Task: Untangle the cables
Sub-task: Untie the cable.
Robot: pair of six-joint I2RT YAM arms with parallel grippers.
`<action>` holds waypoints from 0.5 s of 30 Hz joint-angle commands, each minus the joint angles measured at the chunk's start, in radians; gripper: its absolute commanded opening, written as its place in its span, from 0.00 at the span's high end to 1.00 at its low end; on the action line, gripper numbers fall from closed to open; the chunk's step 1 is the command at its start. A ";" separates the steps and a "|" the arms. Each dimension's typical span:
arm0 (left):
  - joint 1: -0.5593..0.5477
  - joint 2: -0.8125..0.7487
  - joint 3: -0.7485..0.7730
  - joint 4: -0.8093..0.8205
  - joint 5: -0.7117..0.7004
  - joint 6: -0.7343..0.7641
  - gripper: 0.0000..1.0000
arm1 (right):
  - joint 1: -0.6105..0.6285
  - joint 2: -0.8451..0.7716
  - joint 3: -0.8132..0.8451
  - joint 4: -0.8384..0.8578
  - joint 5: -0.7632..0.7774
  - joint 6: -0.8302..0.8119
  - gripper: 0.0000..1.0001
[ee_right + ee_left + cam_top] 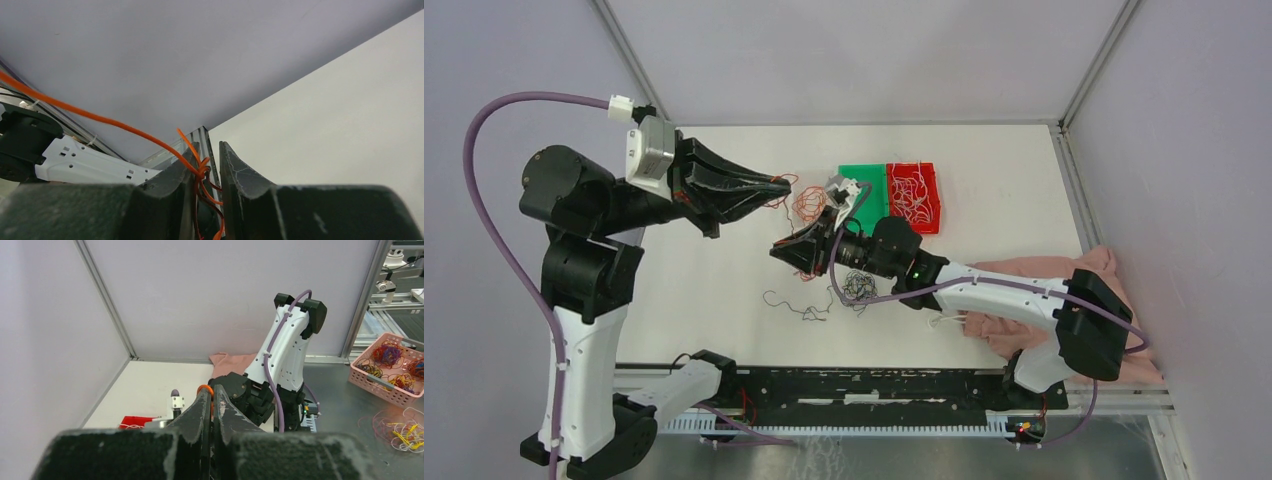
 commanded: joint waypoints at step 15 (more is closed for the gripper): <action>-0.002 0.032 0.141 0.037 -0.125 0.097 0.97 | 0.004 0.027 -0.262 0.152 0.107 0.073 0.75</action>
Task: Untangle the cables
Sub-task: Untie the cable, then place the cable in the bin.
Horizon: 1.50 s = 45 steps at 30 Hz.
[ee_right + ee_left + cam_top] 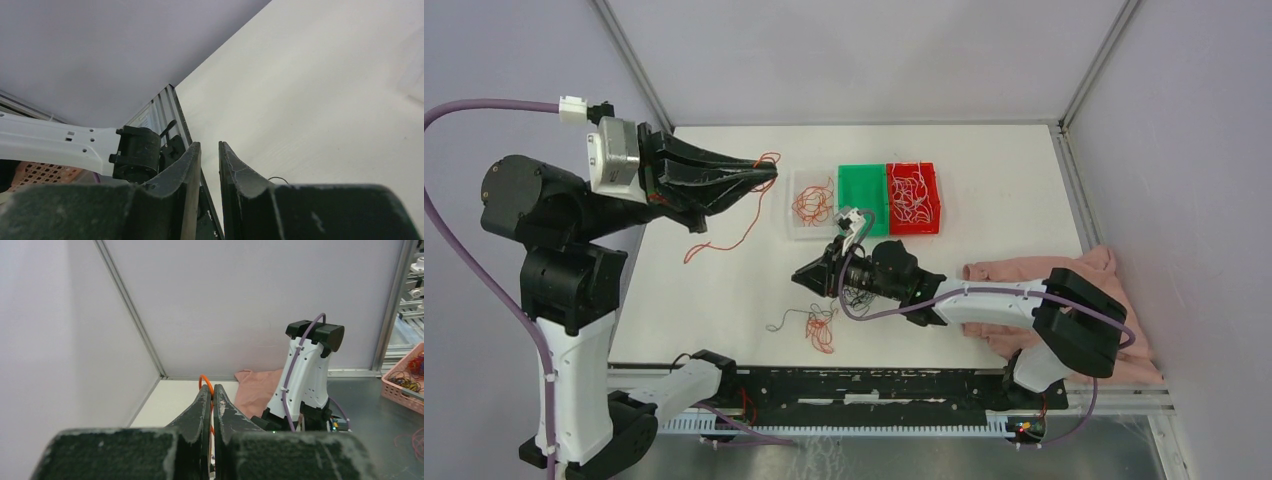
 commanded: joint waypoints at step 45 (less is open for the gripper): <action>-0.002 0.716 -0.364 0.179 -0.540 0.277 0.97 | -0.134 -0.552 -0.152 -0.656 0.896 -0.012 0.45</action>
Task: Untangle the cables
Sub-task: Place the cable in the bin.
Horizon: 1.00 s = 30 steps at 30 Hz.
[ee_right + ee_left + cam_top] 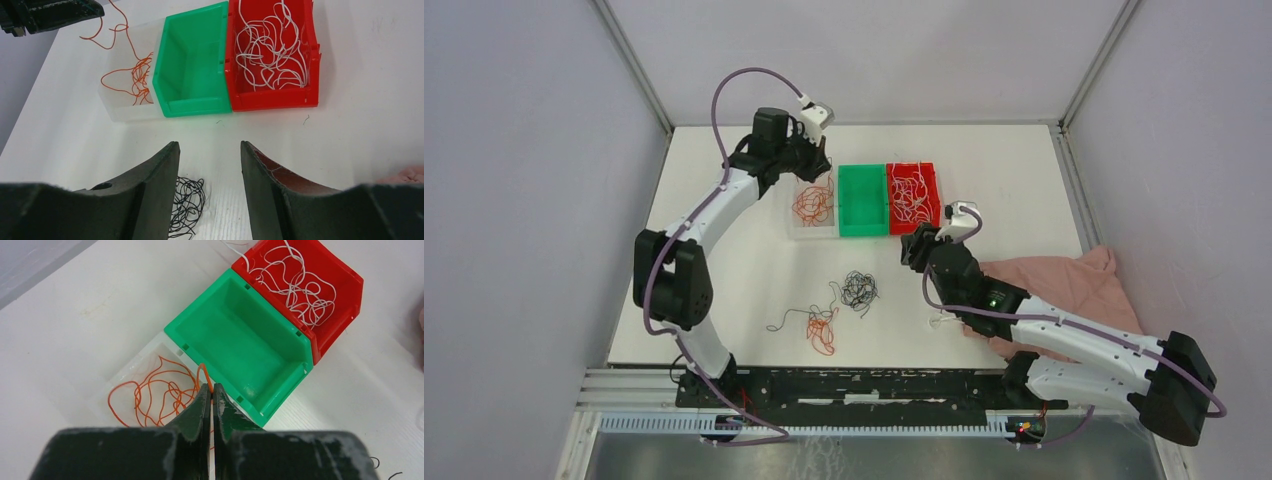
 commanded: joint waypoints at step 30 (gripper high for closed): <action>0.123 0.007 -0.014 -0.003 -0.012 0.021 0.48 | -0.039 0.032 0.154 -0.117 -0.203 -0.101 0.44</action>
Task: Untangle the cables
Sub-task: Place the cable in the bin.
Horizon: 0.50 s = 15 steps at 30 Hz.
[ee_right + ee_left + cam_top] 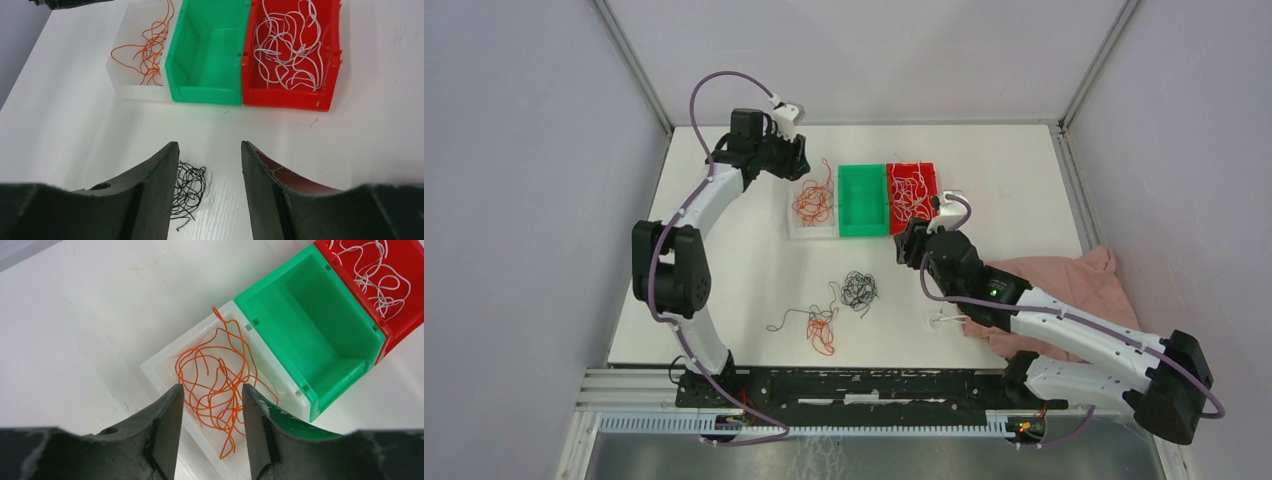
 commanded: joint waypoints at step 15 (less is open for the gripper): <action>0.116 -0.399 -0.165 -0.302 0.289 0.135 0.10 | 0.263 0.340 0.201 0.002 -0.598 -0.245 0.44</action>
